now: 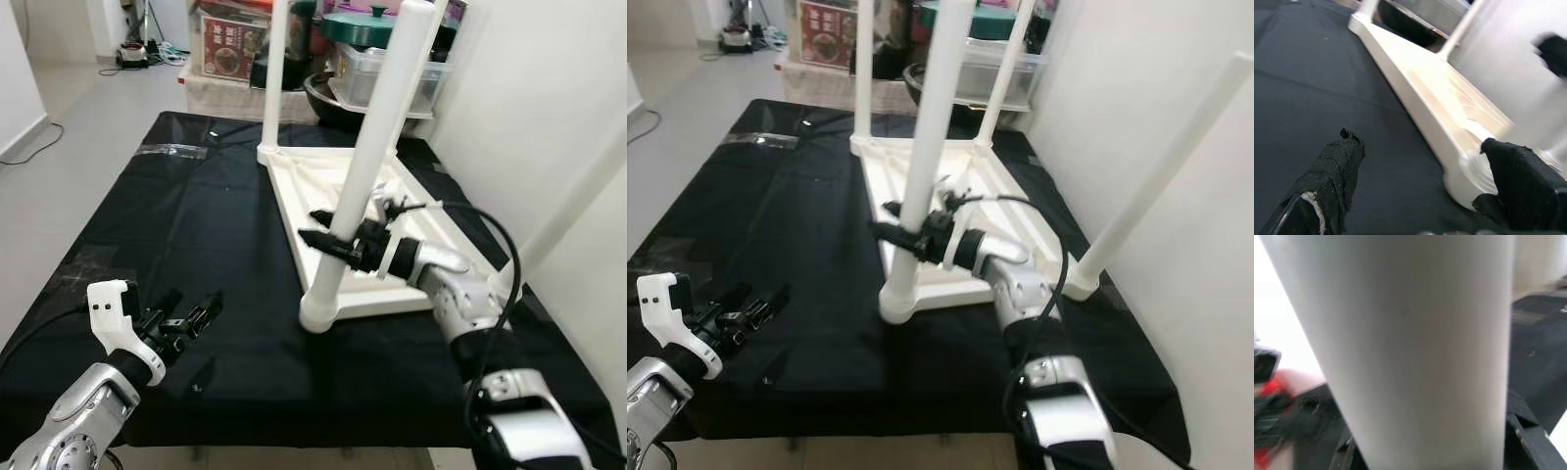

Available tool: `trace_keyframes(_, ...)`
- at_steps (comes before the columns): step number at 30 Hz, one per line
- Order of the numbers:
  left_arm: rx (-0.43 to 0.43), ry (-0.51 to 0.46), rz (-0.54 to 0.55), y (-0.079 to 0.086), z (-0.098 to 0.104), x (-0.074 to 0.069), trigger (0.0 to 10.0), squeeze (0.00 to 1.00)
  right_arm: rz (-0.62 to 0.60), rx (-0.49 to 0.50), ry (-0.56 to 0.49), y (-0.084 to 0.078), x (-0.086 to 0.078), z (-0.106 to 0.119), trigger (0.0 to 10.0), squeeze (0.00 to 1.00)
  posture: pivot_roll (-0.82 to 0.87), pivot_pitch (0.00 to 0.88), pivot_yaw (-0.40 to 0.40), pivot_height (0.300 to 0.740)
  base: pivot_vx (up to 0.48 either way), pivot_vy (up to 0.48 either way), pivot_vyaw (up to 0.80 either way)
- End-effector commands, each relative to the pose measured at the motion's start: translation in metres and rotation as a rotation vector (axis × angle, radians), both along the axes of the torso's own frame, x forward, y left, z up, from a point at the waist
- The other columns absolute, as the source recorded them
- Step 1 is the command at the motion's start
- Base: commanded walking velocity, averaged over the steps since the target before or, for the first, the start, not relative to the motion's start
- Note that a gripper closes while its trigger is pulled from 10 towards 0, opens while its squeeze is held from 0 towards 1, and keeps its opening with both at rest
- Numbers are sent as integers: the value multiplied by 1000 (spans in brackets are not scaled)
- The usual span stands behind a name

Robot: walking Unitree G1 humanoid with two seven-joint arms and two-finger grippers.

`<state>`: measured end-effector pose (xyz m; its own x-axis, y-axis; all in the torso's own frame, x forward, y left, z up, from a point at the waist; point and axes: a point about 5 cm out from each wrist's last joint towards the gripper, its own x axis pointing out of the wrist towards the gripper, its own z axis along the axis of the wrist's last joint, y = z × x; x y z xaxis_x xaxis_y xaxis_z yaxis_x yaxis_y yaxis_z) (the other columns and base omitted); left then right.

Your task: Building children table

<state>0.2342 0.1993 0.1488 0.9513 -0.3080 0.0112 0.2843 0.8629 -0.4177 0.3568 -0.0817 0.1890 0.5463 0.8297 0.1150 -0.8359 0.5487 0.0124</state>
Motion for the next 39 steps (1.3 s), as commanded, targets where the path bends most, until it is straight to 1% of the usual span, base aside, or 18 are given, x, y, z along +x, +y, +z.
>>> trace_keyframes(1, -10, 0, -3, -2, -1, -3, 10000, 0, -353, -67, 79, -6, 17, -24, 0, 0, 166, 0, -148, 740, 0, 0, 0)
trace_keyframes(2, -12, 0, -7, -3, -1, -3, 10000, 0, -780, -36, 224, -37, 27, -39, 0, 0, 151, 0, -140, 740, 0, 0, 0)
trace_keyframes(4, -15, 1, -13, -3, 0, -2, 10000, 0, -1232, -77, 407, -78, 18, -66, 0, 0, 150, 0, -137, 740, 0, 0, 0)
trace_keyframes(6, -16, 0, -15, -4, 0, -2, 10000, 0, -1381, -128, 412, -94, 6, -76, 0, 0, 150, 0, -137, 740, 0, 0, 0)
trace_keyframes(12, -19, 0, -15, -3, 0, -2, 10000, 0, -1397, -171, 325, -89, -36, -81, 0, 0, 122, 0, -117, 740, 0, 0, 0)
trace_keyframes(13, -23, 0, -17, -3, 0, -1, 10000, 0, -1346, -178, 337, -81, -39, -84, 2510, 0, 107, 0, -106, 740, 0, 0, 0)
trace_keyframes(15, -25, 0, -18, -3, 0, -1, 10000, 0, -1312, -183, 348, -77, -41, -85, 2510, 0, 107, 0, -106, 740, 0, 0, 0)
trace_keyframes(16, -22, 1, -22, -3, 0, 0, 10000, 0, -1151, -97, 313, -56, -31, -73, 10000, 0, 105, 0, -104, 740, 0, 0, 0)
trace_keyframes(17, -22, 1, -22, -3, 0, 0, 10000, 0, -1151, -97, 313, -56, -31, -73, 10000, 0, 105, 0, -104, 740, 0, 0, 0)
trace_keyframes(18, -22, 0, -22, -3, 0, 1, 10000, 0, -1081, -23, 268, -50, -23, -59, 10000, 918, 106, 0, -105, 740, 0, 0, 0)
trace_keyframes(19, -21, -2, -20, -3, 0, 1, 10000, 0, -980, 45, 209, -45, -12, -39, 10000, 1000, 115, 0, -110, 740, 0, 0, 0)
trace_keyframes(21, -21, -2, -20, -3, 0, 1, 10000, 0, -980, 45, 209, -45, -12, -39, 10000, 1000, 115, 0, -110, 740, 0, 0, 0)
trace_keyframes(23, -21, -4, -13, -3, 0, 1, 10000, 0, -859, 97, 94, -42, 2, -5, 10000, 918, 124, 0, -118, 740, 0, 0, 0)
trace_keyframes(24, -21, -6, -10, -3, 0, 1, 10000, 0, -770, 93, 30, -41, 10, 12, 10000, 0, 135, 0, -121, 740, 0, 0, 0)
trace_keyframes(30, -18, -6, -14, -3, 0, 3, 10000, 0, -27, -86, -57, -10, 8, 24, 10000, 0, 156, 0, -130, 740, 0, 0, 0)
trace_keyframes(37, -15, -5, -12, -3, -1, 3, 10000, 0, 301, -204, -34, 14, -10, -1, 10000, 0, 178, 0, -149, 740, 0, 0, 0)
trace_keyframes(38, -15, -6, -7, -3, -1, 2, 10000, 0, 392, -209, -29, 22, -19, -9, 7490, 0, 185, 0, -153, 740, 0, 0, 0)
trace_keyframes(39, -15, -7, -4, -2, -1, 2, 10000, 0, 451, -206, -28, 26, -25, -13, 7490, 0, 185, 0, -153, 740, 0, 0, 0)
